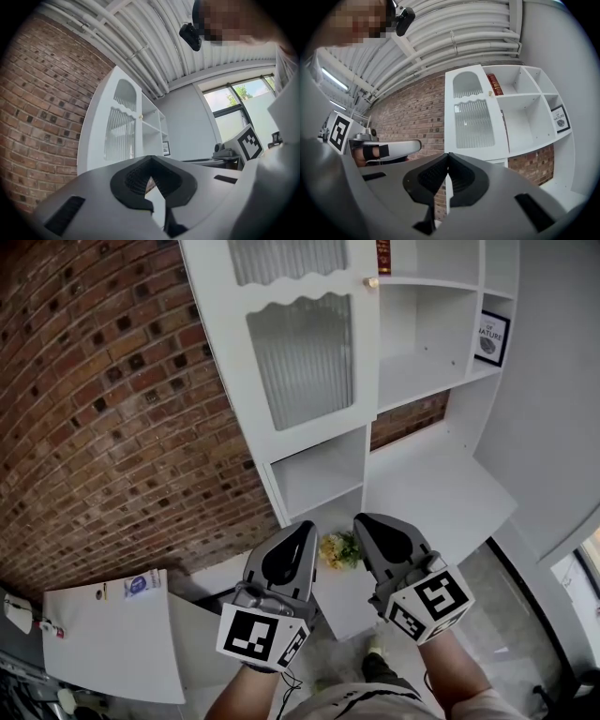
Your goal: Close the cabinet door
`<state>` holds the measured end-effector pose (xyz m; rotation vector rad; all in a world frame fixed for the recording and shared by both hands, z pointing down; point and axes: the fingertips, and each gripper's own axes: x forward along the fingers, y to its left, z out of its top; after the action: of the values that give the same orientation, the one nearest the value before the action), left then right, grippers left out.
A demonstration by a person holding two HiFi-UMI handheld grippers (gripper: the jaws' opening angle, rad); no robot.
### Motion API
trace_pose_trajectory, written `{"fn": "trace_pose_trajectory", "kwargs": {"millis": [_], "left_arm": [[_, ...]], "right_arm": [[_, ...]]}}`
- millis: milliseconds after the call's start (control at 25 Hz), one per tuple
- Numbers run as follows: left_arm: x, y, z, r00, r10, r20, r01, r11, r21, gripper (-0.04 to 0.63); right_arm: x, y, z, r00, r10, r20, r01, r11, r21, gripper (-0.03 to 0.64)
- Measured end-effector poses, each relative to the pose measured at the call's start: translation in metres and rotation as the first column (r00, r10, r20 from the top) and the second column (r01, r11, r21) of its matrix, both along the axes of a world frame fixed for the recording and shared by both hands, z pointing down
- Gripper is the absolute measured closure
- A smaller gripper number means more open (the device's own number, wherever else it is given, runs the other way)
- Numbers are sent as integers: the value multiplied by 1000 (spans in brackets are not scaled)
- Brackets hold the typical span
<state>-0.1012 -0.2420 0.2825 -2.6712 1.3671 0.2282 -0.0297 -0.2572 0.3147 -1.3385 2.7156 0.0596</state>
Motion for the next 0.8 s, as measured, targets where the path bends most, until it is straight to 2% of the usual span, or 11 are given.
{"fn": "trace_pose_trajectory", "kwargs": {"millis": [280, 800], "left_arm": [[-12, 17, 10, 1000, 10, -10, -10, 1000, -28, 584], [-27, 38, 3, 1000, 13, -4, -13, 1000, -5, 584]], "right_arm": [[-12, 18, 8, 1000, 15, -10, -15, 1000, -15, 600], [-31, 39, -2, 999, 16, -31, -16, 1000, 15, 600]]}}
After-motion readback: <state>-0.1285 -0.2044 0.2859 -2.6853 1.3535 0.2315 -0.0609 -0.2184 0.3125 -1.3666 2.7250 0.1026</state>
